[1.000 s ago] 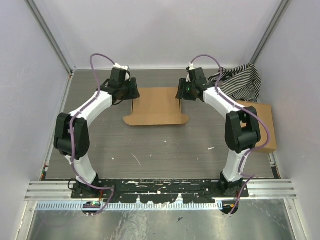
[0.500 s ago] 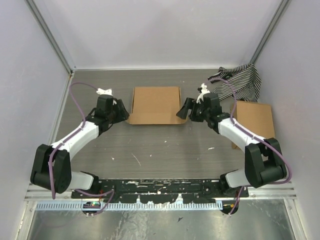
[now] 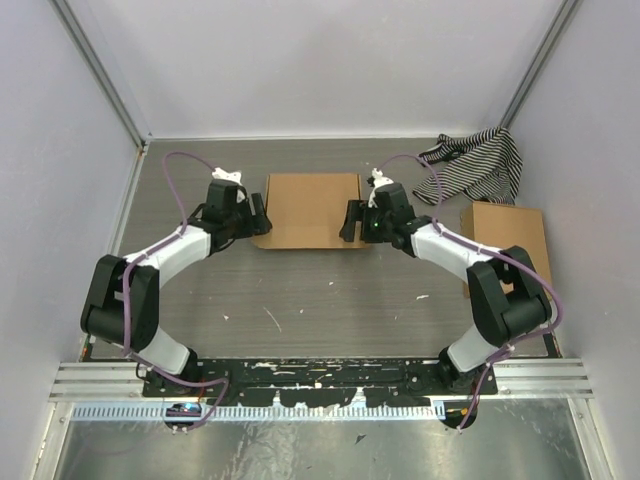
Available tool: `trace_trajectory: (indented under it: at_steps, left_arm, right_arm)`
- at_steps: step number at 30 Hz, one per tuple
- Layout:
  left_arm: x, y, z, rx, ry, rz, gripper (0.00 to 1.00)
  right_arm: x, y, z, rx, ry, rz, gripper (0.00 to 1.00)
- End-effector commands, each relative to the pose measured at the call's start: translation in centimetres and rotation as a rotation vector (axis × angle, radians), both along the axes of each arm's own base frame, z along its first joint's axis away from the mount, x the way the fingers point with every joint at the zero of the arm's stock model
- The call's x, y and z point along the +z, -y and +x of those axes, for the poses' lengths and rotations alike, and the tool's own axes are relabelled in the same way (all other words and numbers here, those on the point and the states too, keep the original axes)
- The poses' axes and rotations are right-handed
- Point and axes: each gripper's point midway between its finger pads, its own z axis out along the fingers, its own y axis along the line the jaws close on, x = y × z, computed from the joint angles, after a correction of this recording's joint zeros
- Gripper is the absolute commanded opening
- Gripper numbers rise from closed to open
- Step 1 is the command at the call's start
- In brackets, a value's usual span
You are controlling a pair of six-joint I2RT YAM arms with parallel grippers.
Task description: Fold the paper box
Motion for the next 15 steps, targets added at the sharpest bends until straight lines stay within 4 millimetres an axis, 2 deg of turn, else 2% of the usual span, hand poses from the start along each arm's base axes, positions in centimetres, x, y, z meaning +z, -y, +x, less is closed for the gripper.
trace_trajectory:
  at_steps: [1, 8, 15]
  left_arm:
    - [0.7, 1.0, 0.7, -0.054, 0.021, 0.0, 0.78]
    - [0.4, 2.0, 0.6, -0.091, 0.017, 0.013, 0.78]
    - [-0.7, 2.7, -0.8, -0.133, -0.023, 0.04, 0.76]
  right_arm:
    - [0.9, 0.1, 1.3, -0.034, 0.062, -0.099, 0.85]
    - [0.3, 0.1, 1.0, -0.029, 0.054, -0.151, 0.84]
    - [-0.5, -0.3, 0.5, 0.007, 0.037, -0.147, 0.83]
